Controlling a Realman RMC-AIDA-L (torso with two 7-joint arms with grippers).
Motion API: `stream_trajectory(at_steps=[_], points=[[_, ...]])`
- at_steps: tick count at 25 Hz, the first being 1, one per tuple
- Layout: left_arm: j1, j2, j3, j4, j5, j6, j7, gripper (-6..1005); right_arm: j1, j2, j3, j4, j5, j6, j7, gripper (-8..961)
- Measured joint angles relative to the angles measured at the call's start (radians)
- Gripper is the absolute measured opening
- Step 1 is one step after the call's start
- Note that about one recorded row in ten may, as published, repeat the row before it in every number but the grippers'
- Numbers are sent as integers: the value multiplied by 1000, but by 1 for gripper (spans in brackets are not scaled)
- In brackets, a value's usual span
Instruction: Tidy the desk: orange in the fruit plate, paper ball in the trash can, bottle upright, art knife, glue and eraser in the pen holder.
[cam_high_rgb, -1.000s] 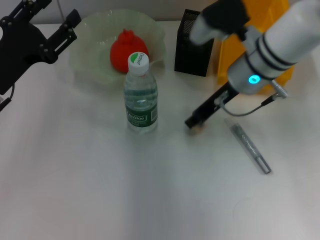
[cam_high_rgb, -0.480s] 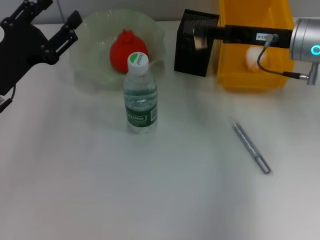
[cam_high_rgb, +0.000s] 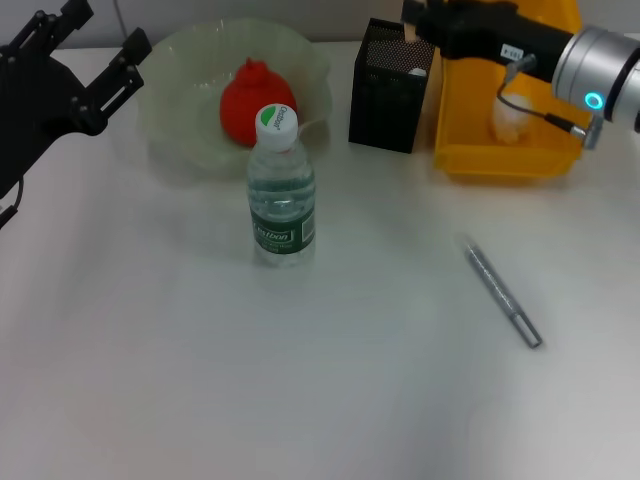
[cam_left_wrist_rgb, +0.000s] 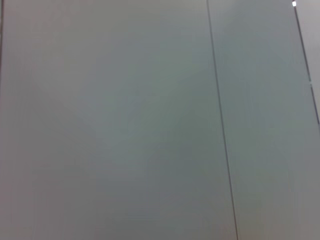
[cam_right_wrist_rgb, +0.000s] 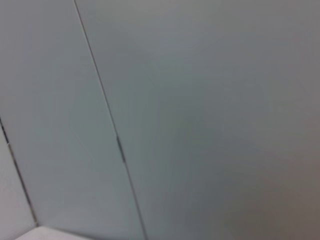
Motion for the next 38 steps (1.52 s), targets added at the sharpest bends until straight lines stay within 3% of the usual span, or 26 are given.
stream_trajectory(at_steps=[12, 24, 26, 31, 35, 38], points=[[-6, 2, -7, -6, -1, -2, 1, 717, 67, -2, -75, 37, 10, 182, -44, 256], [-1, -1, -3, -8, -1, 2, 1, 717, 60, -1, -85, 37, 19, 182, -94, 257], [-1, -1, -2, -8, -1, 2, 1, 718, 58, -1, -84, 37, 19, 180, -92, 450], [-1, -2, 1, -7, 0, 4, -2, 718, 48, -3, -94, 30, 15, 157, -44, 503], [-2, -2, 1, -7, 2, 5, -4, 718, -15, -14, -156, -104, -32, 51, 172, 511], [-4, -1, 2, -7, 5, 7, -7, 718, -97, -20, -221, -364, -211, -41, 502, 508]])
